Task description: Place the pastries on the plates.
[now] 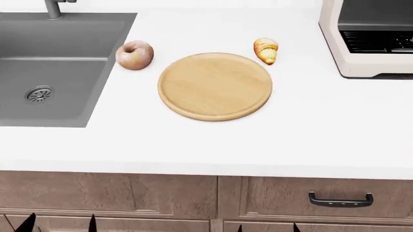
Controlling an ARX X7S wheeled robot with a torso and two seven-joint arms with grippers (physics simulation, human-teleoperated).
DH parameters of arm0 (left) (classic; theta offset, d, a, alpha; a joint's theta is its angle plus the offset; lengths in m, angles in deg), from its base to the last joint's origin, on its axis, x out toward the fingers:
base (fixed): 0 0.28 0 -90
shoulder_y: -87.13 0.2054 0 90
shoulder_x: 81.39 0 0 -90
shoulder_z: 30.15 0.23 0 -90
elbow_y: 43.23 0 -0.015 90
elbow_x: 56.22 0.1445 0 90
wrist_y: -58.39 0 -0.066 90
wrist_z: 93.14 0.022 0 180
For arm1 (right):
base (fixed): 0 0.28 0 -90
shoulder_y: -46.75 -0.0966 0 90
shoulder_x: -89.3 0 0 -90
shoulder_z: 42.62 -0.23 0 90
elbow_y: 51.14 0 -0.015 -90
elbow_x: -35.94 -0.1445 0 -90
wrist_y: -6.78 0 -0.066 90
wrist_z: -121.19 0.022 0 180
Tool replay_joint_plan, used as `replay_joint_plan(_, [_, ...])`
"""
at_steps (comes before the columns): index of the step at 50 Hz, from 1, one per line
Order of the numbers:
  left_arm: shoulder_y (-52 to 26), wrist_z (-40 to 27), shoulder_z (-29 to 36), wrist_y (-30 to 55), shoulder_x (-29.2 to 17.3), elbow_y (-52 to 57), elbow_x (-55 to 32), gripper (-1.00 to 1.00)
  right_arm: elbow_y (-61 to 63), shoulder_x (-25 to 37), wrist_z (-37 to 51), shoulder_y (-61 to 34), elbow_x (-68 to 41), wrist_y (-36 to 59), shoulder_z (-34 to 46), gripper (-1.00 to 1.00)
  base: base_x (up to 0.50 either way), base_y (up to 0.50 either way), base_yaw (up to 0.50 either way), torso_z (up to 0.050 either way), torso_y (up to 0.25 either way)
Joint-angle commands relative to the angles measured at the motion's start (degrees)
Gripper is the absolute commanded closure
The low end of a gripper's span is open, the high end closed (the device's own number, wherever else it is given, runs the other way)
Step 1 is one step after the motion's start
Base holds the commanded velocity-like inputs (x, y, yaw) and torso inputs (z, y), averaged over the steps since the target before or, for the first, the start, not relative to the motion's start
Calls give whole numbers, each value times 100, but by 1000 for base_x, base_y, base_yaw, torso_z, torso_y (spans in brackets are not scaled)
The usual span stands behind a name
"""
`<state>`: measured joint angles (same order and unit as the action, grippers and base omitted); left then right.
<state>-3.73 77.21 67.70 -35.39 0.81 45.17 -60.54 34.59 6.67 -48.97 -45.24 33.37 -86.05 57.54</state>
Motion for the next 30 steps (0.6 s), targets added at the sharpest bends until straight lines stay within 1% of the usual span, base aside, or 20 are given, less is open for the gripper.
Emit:
replay_joint_plan(1, [124,534,-617,154,421,184,276,-100,59,-467,-598,95,428,61,-623,-100,0,0,0,0,0])
replay_joint_plan(7, [141,513,-549,334,373,372,185,-100,109,-406,-538,88,359,94,-558,-100,0,0,0,0,0])
replay_joint_plan(10, [119,470,-502,593,334,595,204,-100,473,-372,-525,104,238,327,-599,-100,0,0,0,0,0])
replay_joint_plan(12, [116,501,-435,954,270,1082,210,-100,955,-331,-492,106,212,700,-626,-100,0,0,0,0,0])
replay_joint_plan(13, [66,503,-458,1274,248,1436,143,-100,1229,-300,-503,92,196,940,-622,-100,0,0,0,0,0])
replay_joint_plan(14, [46,517,-467,1387,233,1544,93,-100,1325,-287,-493,71,189,1070,-620,-100,0,0,0,0,0])
replay_joint_plan(16, [-148,515,-510,2096,169,2077,-45,-100,1833,-201,-518,-165,242,1745,-575,-100,0,0,0,0,0])
replay_joint_plan(17, [-229,514,-498,2300,147,2185,-66,-100,1982,-163,-525,-268,278,2024,-542,-100,0,0,0,0,0])
replay_joint_plan(18, [-428,511,-438,2709,85,2377,-28,-100,2271,-118,-570,-473,266,2466,-540,-100,0,0,0,0,0])
replay_joint_plan(20, [-729,568,-349,3153,0,2638,-34,-100,2643,-67,-652,-841,108,3095,-658,-100,0,0,0,0,0])
replay_joint_plan(21, [-807,569,-326,3291,-17,2688,-34,-100,2698,-40,-667,-929,91,3232,-665,-100,0,0,0,0,0])
replay_joint_plan(22, [-1064,574,-312,3634,-44,2804,-47,-100,2828,24,-719,-1227,16,3619,-750,-100,0,0,0,0,0])
replay_joint_plan(23, [-1166,594,-260,3754,-92,2846,-19,-100,2887,67,-745,-1348,-3,3802,-762,-100,0,0,0,0,0])
replay_joint_plan(24, [-1350,626,-339,4082,-83,2969,-145,-100,3005,141,-779,-1550,-26,4075,-797,-100,0,0,0,0,0])
replay_joint_plan(26, [-1561,644,-391,4407,-118,3100,-224,-100,3137,262,-824,-1780,-10,4376,-784,-100,0,0,0,0,0])
replay_joint_plan(28, [-1707,632,-320,4561,-199,3118,-158,-100,3203,301,-894,-1950,-97,4617,-829,-100,0,0,0,0,0])
replay_joint_plan(30, [-1963,624,-210,4959,-297,3086,-84,-100,3218,355,-999,-2215,-227,4914,-920,-100,0,0,0,0,0])
